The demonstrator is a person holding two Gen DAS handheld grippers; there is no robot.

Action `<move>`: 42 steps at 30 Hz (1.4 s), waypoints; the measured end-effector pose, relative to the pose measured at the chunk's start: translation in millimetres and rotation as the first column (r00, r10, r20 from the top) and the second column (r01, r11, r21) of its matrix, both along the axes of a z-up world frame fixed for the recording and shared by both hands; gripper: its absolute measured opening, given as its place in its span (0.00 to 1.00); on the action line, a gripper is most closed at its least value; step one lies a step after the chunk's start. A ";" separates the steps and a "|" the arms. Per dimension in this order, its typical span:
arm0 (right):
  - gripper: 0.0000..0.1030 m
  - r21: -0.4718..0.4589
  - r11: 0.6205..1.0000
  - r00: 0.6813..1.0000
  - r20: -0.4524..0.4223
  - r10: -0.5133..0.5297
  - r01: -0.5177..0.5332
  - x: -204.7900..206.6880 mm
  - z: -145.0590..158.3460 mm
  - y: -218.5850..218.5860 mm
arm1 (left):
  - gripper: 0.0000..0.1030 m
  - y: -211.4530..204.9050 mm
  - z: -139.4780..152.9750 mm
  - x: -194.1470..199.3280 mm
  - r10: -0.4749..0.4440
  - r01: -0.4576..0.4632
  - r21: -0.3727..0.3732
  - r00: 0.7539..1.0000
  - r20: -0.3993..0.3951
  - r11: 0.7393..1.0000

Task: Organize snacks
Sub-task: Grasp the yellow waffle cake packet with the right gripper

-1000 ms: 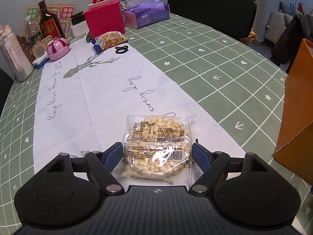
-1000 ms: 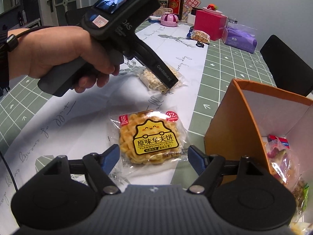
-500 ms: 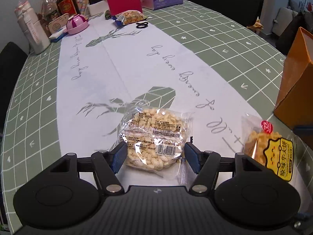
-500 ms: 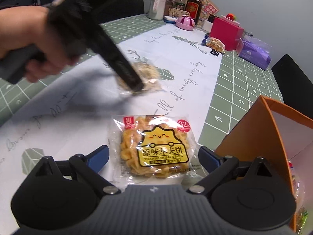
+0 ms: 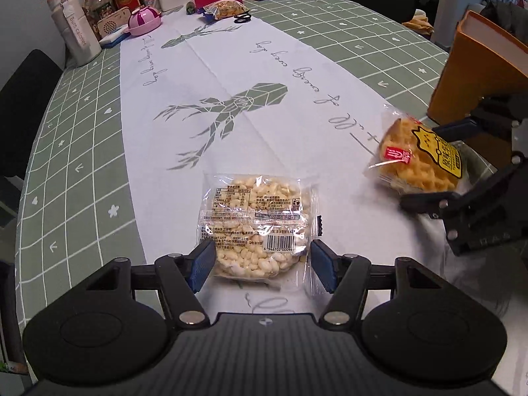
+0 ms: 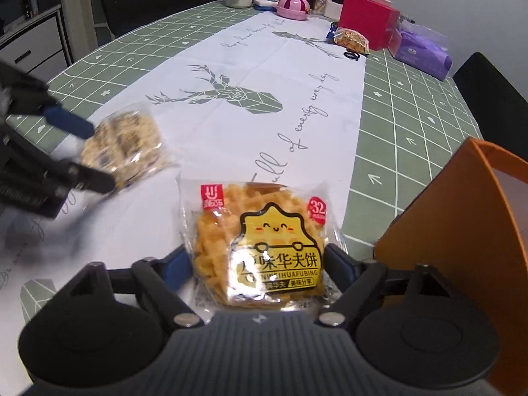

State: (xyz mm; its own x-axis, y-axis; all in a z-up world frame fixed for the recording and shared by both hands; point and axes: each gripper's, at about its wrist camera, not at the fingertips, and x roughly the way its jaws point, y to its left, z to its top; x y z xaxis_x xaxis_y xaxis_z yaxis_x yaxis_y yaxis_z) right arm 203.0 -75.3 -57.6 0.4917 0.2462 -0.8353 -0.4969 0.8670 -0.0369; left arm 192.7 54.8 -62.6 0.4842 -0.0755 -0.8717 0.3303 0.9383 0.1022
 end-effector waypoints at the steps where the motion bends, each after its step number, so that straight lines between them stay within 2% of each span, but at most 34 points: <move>1: 0.76 0.001 1.000 1.000 -0.002 0.003 -0.003 -3.3 0.2 -0.9 | 0.70 -0.6 0.2 -6.8 -0.005 0.005 -0.003 1.000 0.000 1.000; 7: 0.76 -0.024 0.996 0.996 -0.021 0.082 -0.083 -35.1 4.0 -1.7 | 0.70 -8.5 1.6 -47.6 -0.043 0.043 -0.008 0.999 -0.007 0.999; 14: 0.77 -0.028 0.986 0.983 -0.084 0.161 -0.164 -69.0 11.3 -8.2 | 0.71 -20.2 5.7 -86.3 -0.085 0.084 -0.031 0.996 -0.029 0.996; 16: 0.80 -0.013 0.981 0.978 -0.083 0.193 -0.195 -74.6 13.6 -10.3 | 0.75 -23.0 8.4 -95.5 -0.095 0.095 -0.047 0.995 0.007 0.994; 17: 0.82 -0.002 0.980 0.977 -0.073 0.200 -0.201 -76.1 15.2 -12.1 | 0.81 -24.1 8.8 -97.4 -0.103 0.104 -0.057 0.995 0.019 0.993; 18: 0.90 0.009 0.980 0.978 -0.060 0.200 -0.199 -76.5 17.1 -13.9 | 0.86 -25.2 9.0 -98.4 -0.108 0.109 -0.062 0.994 0.032 0.992; 19: 0.93 0.019 0.981 0.980 -0.049 0.194 -0.194 -75.8 18.7 -15.9 | 0.86 -26.2 9.2 -98.6 -0.106 0.109 -0.061 0.993 0.048 0.992; 24: 0.94 0.085 0.987 0.987 -0.082 0.140 -0.133 -63.7 19.2 -23.7 | 0.87 -25.5 9.0 -94.3 -0.112 0.118 -0.077 0.991 0.077 0.990; 27: 0.97 0.111 0.987 0.986 -0.108 0.125 -0.113 -58.4 13.0 -26.1 | 0.88 -24.5 3.3 -91.7 -0.116 0.122 -0.088 0.991 0.063 0.989; 30: 0.97 0.127 0.987 0.987 -0.117 0.112 -0.097 -55.7 9.7 -28.1 | 0.94 -26.2 -1.7 -92.4 -0.130 0.135 -0.062 0.988 0.083 0.989; 37: 0.97 0.144 0.987 0.988 -0.124 0.087 -0.069 -53.1 6.0 -29.2 | 0.97 -22.1 -5.7 -83.7 -0.096 0.100 -0.033 0.989 0.114 0.994; 40: 0.97 0.115 0.989 0.990 -0.094 0.105 -0.094 -58.2 4.7 -23.9 | 0.95 -24.1 -9.5 -83.9 -0.098 0.096 0.021 0.986 0.133 0.995; 42: 0.97 0.080 0.989 0.989 -0.072 0.130 -0.124 -62.7 2.2 -19.5 | 0.87 -30.0 -12.3 -88.4 -0.147 0.136 0.082 0.978 0.149 0.987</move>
